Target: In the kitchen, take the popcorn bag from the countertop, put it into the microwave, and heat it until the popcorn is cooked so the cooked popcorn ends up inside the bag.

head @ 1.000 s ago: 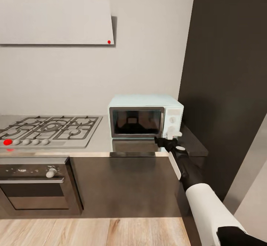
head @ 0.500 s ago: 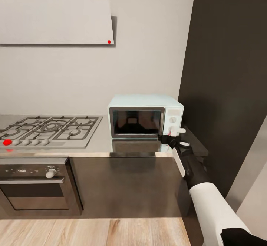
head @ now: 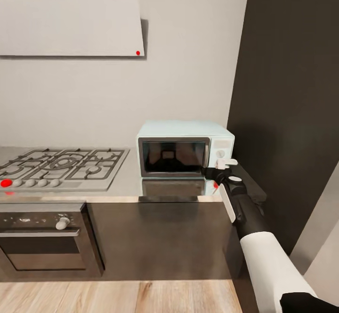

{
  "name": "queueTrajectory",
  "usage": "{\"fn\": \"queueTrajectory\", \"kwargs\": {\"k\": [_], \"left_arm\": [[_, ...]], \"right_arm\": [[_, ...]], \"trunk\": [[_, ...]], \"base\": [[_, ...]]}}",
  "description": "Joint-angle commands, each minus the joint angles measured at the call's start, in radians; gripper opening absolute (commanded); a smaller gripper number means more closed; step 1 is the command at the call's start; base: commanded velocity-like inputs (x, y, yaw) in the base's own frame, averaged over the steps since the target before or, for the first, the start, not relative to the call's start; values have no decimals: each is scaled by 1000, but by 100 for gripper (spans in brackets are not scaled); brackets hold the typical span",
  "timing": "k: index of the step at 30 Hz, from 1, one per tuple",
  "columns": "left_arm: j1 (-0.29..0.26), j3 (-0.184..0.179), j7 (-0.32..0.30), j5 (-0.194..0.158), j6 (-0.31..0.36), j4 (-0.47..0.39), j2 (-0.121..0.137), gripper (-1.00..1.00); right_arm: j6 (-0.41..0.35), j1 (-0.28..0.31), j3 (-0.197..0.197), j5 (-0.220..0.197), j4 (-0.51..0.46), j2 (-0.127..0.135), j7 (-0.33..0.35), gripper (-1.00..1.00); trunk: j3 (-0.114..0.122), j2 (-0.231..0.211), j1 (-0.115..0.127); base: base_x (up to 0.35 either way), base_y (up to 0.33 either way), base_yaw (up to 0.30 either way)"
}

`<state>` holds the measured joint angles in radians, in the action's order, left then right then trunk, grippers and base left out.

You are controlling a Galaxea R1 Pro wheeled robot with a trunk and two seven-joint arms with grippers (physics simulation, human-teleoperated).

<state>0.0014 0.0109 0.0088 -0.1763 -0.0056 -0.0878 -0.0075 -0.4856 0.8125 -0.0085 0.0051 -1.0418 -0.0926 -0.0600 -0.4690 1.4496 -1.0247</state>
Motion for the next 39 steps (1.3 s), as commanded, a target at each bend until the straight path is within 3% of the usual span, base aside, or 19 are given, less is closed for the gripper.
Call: {"fn": "queueTrajectory", "kwargs": {"k": [1, 11, 27, 31, 34, 39], "left_arm": [[0, 1, 1, -6, -1, -1, 0, 100], [0, 0, 2, -6, -1, -1, 0, 100], [0, 1, 2, -6, -1, -1, 0, 100], [0, 1, 2, -6, -1, -1, 0, 100], [0, 1, 1, -6, -1, -1, 0, 100], [0, 1, 1, -6, -1, -1, 0, 100]], "right_arm": [[-5, 0, -1, 0, -1, -1, -3, 100], [-4, 0, -1, 1, -1, -1, -6, 100], [-5, 0, 2, -5, 2, -3, -6, 100], [-5, 0, 6, 30, 6, -3, -5, 100], [-3, 0, 33, 72, 9, -3, -4, 100], [0, -1, 43, 88, 9, -3, -4, 100]], "trunk": [[-1, 0, 0], [-1, 0, 0], [-1, 0, 0], [-1, 0, 0], [-1, 0, 0], [-1, 0, 0]], "base": [[192, 0, 0], [171, 0, 0], [10, 0, 0], [0, 0, 0], [0, 0, 0], [0, 0, 0]]}}
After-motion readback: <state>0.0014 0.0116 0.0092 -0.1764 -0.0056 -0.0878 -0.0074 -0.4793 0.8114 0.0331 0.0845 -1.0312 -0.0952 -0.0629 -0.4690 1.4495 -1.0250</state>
